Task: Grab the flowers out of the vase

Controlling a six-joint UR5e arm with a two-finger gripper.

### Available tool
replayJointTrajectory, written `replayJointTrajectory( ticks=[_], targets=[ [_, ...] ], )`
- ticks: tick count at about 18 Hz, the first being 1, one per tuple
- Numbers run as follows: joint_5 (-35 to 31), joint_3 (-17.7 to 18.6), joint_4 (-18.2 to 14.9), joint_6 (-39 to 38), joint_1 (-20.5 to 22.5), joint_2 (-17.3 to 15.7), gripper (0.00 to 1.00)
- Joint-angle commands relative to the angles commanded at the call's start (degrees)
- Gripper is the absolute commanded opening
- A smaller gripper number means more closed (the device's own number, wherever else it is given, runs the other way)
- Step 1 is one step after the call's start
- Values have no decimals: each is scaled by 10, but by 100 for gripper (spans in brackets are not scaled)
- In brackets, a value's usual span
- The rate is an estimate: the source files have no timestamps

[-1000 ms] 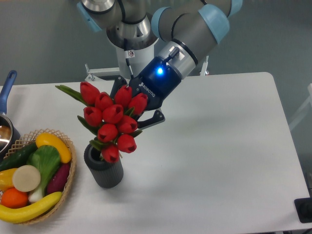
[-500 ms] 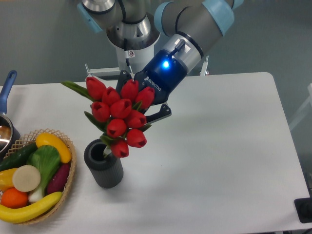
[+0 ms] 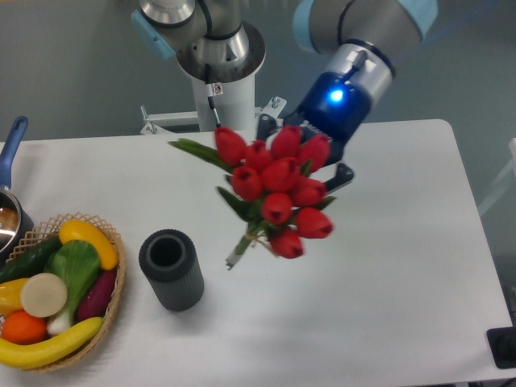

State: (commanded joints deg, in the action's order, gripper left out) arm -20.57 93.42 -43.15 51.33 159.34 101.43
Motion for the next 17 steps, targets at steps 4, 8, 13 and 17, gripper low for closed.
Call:
replayJointTrajectory(
  ticks=[4, 8, 13, 17],
  targets=[
    [0, 8, 1, 4, 10, 0, 36],
    [1, 18, 1, 18, 12, -1, 36],
    [0, 18, 1, 18, 11, -3, 36],
    [1, 18, 1, 18, 10, -4, 36]
  ],
)
